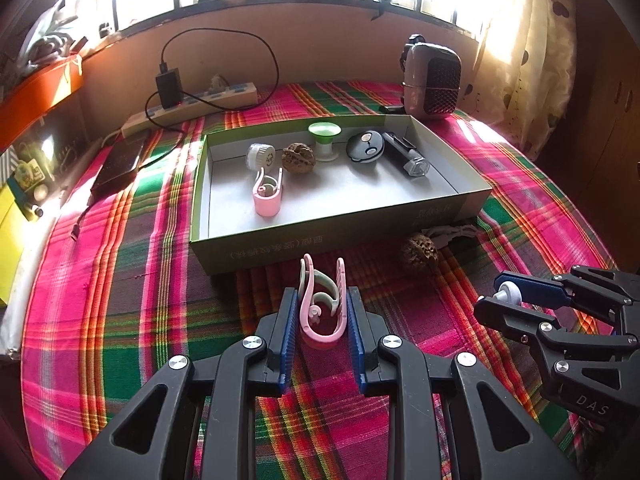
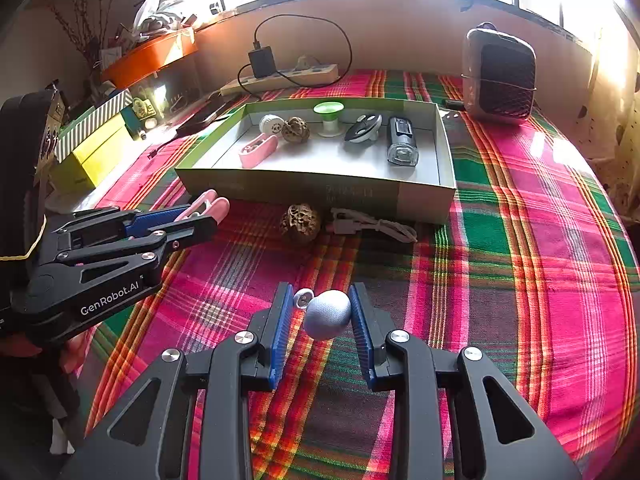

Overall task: Organize objects
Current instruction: 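Carry pink clip with left tool while right tool carries white egg into grey box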

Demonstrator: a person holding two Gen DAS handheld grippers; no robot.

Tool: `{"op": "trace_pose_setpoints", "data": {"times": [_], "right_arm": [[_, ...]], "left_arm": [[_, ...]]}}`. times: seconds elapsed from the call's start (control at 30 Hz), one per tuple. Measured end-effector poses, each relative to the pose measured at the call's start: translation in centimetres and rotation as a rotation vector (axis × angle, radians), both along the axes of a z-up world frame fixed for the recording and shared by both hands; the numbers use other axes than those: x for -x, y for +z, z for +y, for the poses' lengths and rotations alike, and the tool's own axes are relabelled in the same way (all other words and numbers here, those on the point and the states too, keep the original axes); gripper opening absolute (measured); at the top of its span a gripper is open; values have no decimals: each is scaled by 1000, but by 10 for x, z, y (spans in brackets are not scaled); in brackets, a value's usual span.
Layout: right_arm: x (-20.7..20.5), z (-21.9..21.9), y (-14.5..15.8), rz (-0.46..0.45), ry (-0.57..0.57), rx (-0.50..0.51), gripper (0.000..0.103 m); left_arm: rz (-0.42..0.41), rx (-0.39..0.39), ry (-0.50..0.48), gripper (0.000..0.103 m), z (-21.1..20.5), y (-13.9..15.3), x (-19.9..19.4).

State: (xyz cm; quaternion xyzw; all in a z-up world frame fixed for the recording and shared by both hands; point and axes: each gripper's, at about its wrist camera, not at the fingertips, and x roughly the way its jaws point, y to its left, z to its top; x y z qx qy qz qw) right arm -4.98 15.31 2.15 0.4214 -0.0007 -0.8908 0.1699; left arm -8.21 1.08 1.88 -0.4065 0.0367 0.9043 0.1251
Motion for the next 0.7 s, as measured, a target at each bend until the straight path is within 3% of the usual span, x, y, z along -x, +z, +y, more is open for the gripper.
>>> {"op": "trace_pose_setpoints", "data": {"times": [0.7], "right_arm": [[6, 3, 28, 62, 0, 23, 30]], "left_arm": [[57, -28, 18, 21, -8, 25, -3]]}}
